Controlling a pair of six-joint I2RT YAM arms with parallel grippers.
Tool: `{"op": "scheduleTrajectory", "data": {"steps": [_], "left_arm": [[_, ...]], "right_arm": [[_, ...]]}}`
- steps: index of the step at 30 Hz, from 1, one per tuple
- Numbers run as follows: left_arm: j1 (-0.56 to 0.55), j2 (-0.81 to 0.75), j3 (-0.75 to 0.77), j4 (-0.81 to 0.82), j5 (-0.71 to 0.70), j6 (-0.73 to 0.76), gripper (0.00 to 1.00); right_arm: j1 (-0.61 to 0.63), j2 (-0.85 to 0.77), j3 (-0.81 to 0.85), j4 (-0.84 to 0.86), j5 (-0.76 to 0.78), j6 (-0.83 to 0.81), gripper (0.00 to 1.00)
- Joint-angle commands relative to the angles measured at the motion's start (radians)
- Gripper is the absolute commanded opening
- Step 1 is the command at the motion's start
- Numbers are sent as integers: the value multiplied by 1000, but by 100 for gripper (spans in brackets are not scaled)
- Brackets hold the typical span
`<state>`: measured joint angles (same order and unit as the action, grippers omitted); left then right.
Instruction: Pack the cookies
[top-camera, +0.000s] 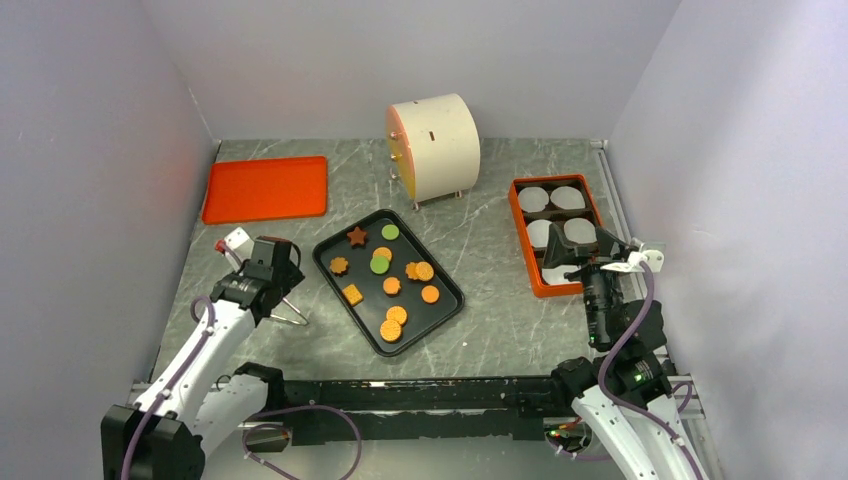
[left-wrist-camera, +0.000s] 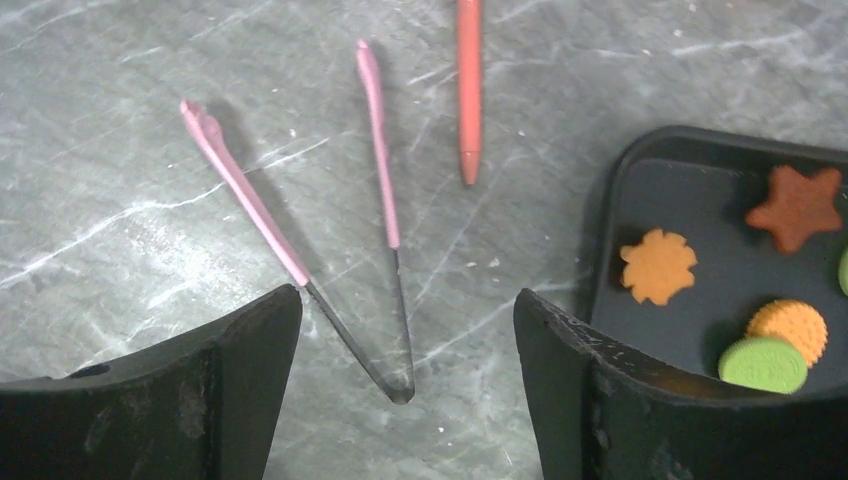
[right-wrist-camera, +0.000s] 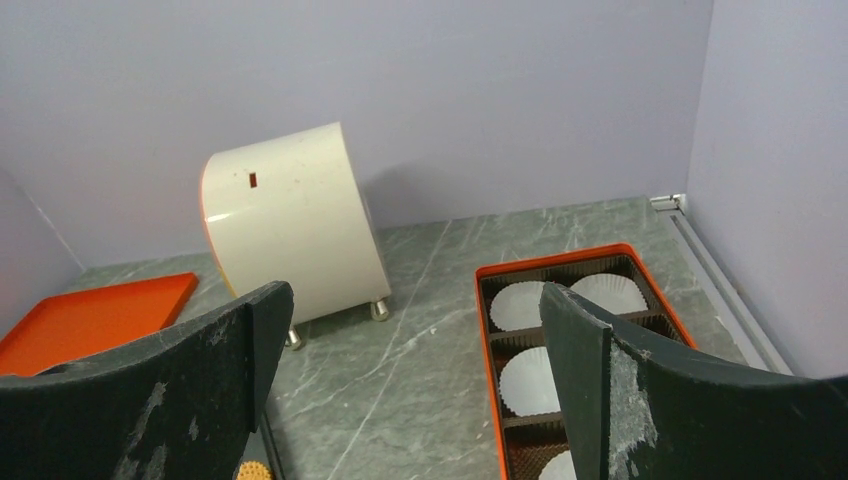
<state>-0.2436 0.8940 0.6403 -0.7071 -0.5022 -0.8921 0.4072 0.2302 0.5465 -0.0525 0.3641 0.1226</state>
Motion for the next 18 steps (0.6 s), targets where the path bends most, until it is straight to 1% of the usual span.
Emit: {"op": "scheduleTrajectory", "data": {"steps": [1, 3, 7, 8, 11, 13, 14, 18], "left_arm": [[46, 20, -28, 6, -35, -128, 79], [78, 27, -60, 39, -6, -151, 74], [153, 69, -102, 99, 55, -161, 60], [173, 85, -112, 120, 73, -159, 58], [227, 135, -126, 165, 131, -158, 54], [240, 162, -133, 188, 149, -159, 52], [267, 178, -136, 194, 156, -161, 50], [300, 225, -140, 203, 158, -156, 47]], "right_arm": [[14, -16, -5, 46, -10, -5, 100], [17, -19, -6, 48, -10, -5, 100], [26, -23, -9, 48, -7, -1, 100], [28, -24, -8, 48, -7, -1, 100], [32, -32, -8, 48, -4, -1, 100], [33, -36, -10, 48, 2, -1, 100], [34, -38, -10, 48, 5, -1, 100], [36, -40, -12, 48, 7, -1, 100]]}}
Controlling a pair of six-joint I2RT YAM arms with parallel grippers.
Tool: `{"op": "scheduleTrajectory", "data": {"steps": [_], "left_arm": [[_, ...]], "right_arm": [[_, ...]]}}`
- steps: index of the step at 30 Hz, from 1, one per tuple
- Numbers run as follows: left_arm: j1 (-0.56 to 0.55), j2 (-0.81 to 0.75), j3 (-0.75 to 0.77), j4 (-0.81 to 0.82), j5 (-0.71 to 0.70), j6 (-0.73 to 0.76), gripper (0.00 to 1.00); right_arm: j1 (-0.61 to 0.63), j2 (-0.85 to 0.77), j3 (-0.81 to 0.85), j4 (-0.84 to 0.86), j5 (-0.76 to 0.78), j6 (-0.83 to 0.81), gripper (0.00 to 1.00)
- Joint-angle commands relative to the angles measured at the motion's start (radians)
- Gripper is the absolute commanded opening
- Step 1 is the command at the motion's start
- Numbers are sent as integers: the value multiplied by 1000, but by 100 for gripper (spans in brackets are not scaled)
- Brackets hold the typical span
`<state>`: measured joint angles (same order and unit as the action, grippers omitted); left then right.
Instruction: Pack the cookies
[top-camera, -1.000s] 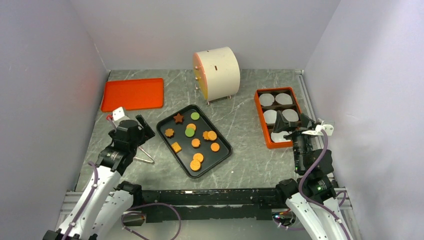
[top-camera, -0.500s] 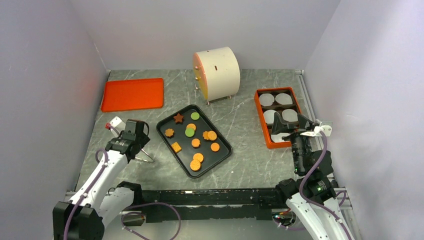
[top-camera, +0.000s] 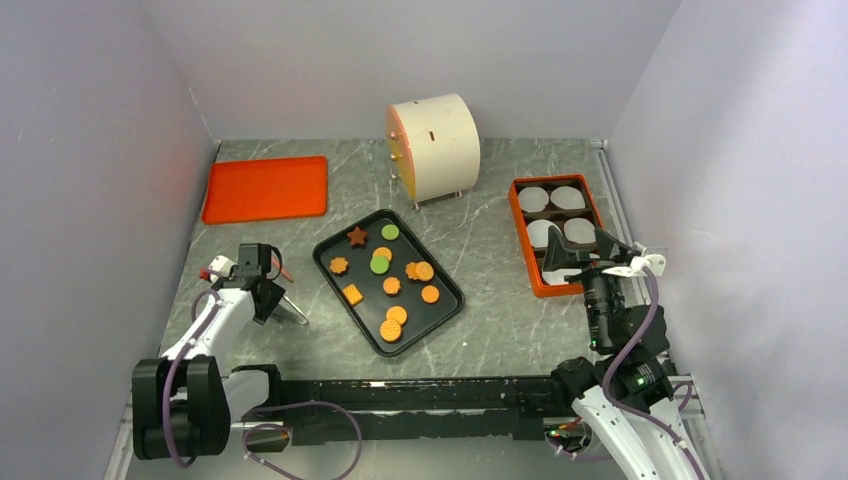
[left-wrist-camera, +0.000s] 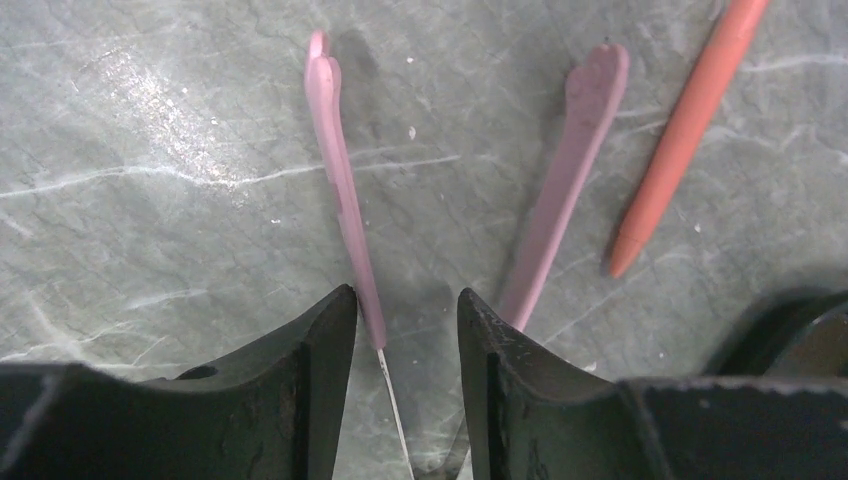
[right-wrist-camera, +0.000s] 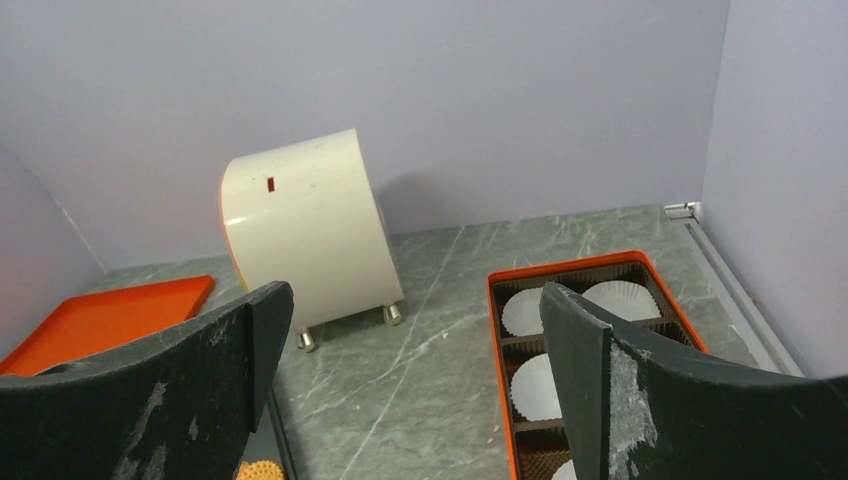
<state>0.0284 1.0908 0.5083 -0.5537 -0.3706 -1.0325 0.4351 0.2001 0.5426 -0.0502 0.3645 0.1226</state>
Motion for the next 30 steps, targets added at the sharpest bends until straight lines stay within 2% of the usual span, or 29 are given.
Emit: {"op": "scheduleTrajectory", "data": {"steps": [1, 6, 9, 17, 25, 30], "left_arm": [[33, 36, -7, 49, 25, -12, 46], [40, 67, 3, 31, 14, 7, 42], [41, 75, 10, 13, 1, 18, 35], [45, -4, 12, 17, 18, 68, 6], [42, -100, 17, 58, 143, 143, 5], [-22, -165, 48, 71, 164, 185, 5]], "right_arm": [[8, -11, -8, 46, 8, -1, 100], [10, -13, -10, 46, 14, -2, 100], [11, -13, -10, 46, 16, -3, 100], [11, 12, 1, 34, 11, -1, 100], [12, 112, 51, -18, -70, 68, 100], [12, 224, 97, -98, -127, 156, 100]]}}
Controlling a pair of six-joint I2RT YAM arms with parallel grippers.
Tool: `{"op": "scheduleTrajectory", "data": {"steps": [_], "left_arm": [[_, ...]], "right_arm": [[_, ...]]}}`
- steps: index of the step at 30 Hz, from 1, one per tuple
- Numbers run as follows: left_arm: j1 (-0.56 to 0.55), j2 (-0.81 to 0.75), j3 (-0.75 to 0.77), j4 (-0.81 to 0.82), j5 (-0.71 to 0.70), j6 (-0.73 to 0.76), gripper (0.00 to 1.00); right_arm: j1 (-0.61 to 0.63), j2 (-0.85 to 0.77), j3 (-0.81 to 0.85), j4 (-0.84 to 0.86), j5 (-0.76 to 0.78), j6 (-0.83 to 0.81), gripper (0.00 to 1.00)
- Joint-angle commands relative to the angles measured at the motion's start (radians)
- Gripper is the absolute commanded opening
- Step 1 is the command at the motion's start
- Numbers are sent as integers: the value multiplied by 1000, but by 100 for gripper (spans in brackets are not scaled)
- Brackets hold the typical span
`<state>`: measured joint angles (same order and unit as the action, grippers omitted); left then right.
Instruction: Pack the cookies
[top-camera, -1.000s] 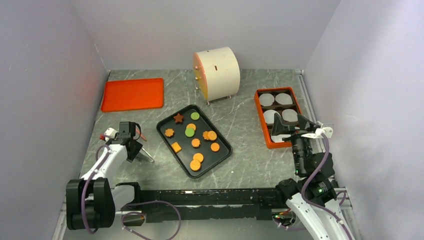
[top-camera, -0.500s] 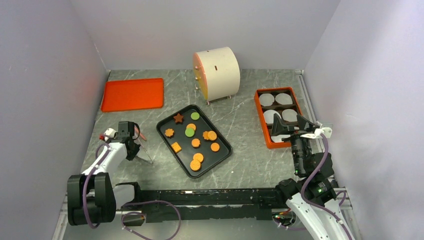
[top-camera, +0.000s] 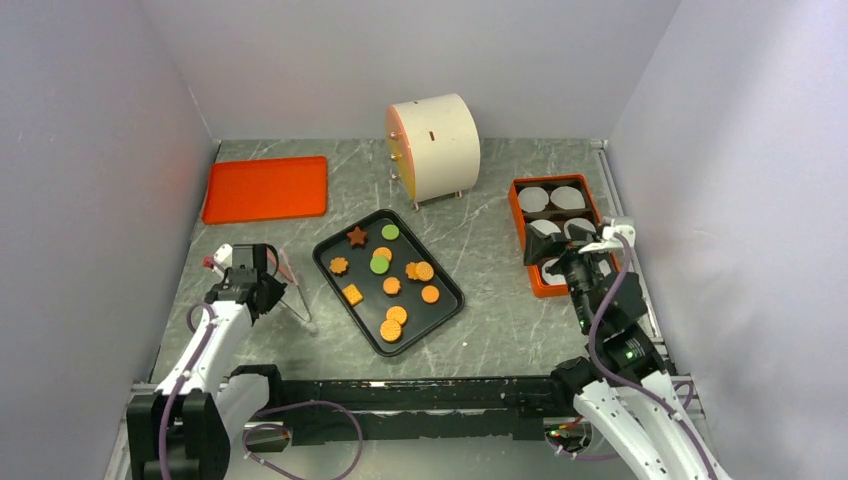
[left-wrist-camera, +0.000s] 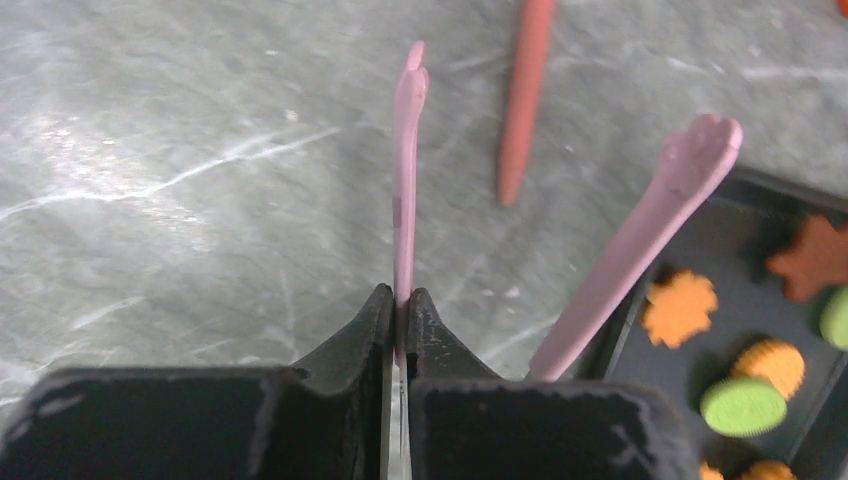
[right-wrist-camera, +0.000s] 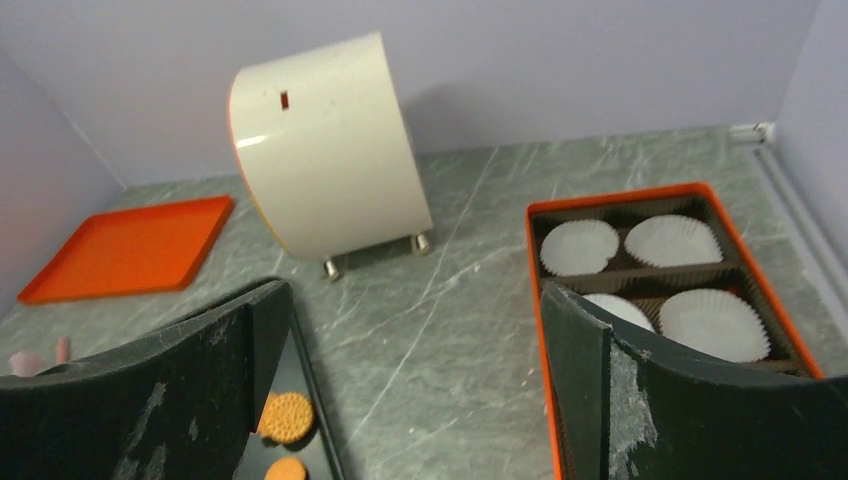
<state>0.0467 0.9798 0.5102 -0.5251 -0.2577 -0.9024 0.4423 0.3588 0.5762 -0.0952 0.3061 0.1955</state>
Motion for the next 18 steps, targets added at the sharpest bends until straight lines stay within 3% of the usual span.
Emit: {"op": "scheduleTrajectory", "data": {"steps": [1, 11, 18], "left_arm": [[-69, -67, 50, 51, 65, 66, 5], [-163, -150, 27, 240, 324, 53, 5], [-199, -107, -68, 604, 561, -102, 5]], "right_arm": [[5, 84, 71, -68, -97, 89, 100], [4, 317, 70, -60, -337, 148, 100], [5, 505, 68, -6, -568, 120, 100]]}}
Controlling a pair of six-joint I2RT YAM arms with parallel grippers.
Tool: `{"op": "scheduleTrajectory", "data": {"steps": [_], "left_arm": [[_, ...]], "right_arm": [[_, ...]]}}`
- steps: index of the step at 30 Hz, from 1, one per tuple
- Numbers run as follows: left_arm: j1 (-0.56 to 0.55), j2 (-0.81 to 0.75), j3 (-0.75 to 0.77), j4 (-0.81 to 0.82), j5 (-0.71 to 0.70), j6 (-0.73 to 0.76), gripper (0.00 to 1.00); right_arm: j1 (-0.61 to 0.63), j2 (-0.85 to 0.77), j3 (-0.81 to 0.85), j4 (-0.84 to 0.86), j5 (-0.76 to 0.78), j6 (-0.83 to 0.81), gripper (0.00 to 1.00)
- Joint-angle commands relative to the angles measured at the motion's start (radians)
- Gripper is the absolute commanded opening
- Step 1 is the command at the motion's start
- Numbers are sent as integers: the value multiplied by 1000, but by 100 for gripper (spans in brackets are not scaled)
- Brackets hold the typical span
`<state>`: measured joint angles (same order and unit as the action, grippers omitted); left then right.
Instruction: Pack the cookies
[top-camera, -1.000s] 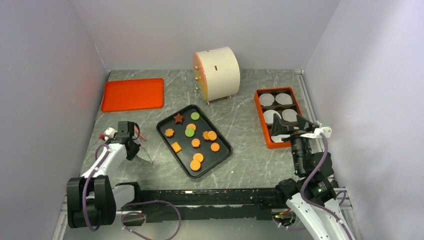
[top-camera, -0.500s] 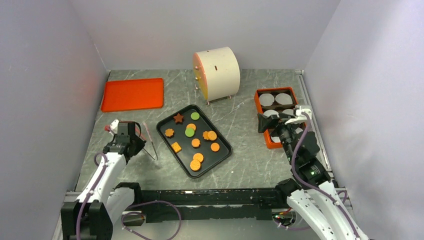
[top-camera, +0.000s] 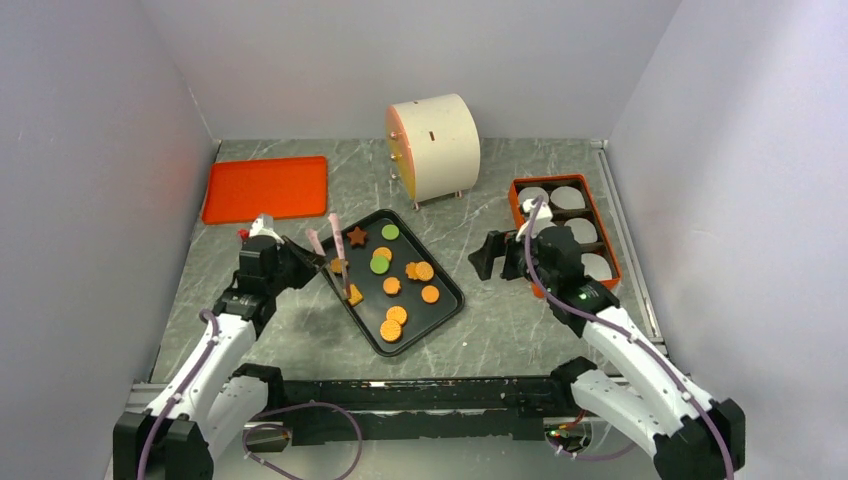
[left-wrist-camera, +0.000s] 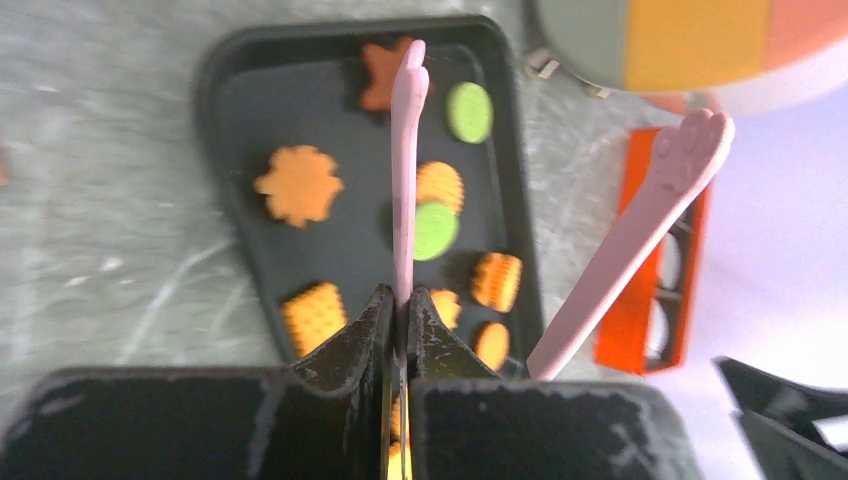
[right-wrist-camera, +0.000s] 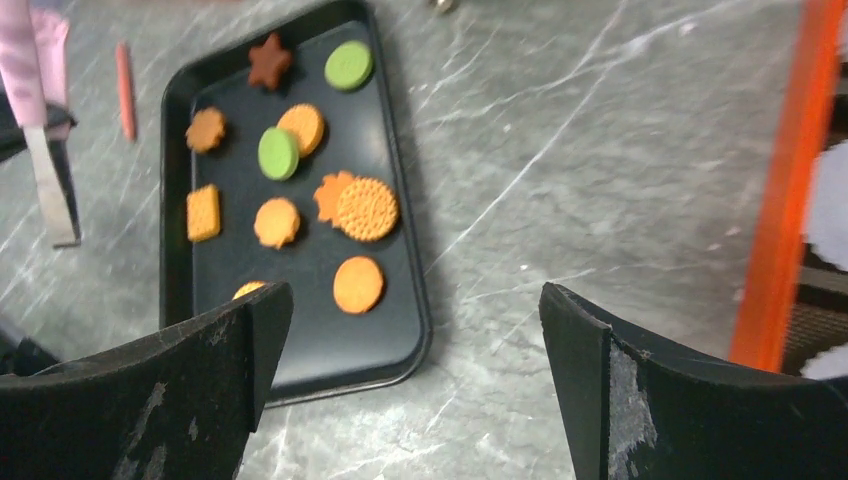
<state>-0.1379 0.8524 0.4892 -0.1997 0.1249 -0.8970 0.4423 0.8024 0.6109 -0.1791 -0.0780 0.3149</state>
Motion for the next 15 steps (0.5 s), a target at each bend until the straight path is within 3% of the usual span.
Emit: {"op": "scheduleTrajectory", "data": {"steps": [1, 6, 15], "left_arm": [[-19, 25, -59, 323, 192, -128, 5], [-53, 22, -108, 478, 192, -239, 5], [-166, 99, -194, 828, 145, -435, 5]], "right_arm": [[4, 74, 23, 110, -230, 13, 100], [12, 118, -66, 351, -381, 139, 100], [95, 235, -147, 751, -437, 419, 100]]}}
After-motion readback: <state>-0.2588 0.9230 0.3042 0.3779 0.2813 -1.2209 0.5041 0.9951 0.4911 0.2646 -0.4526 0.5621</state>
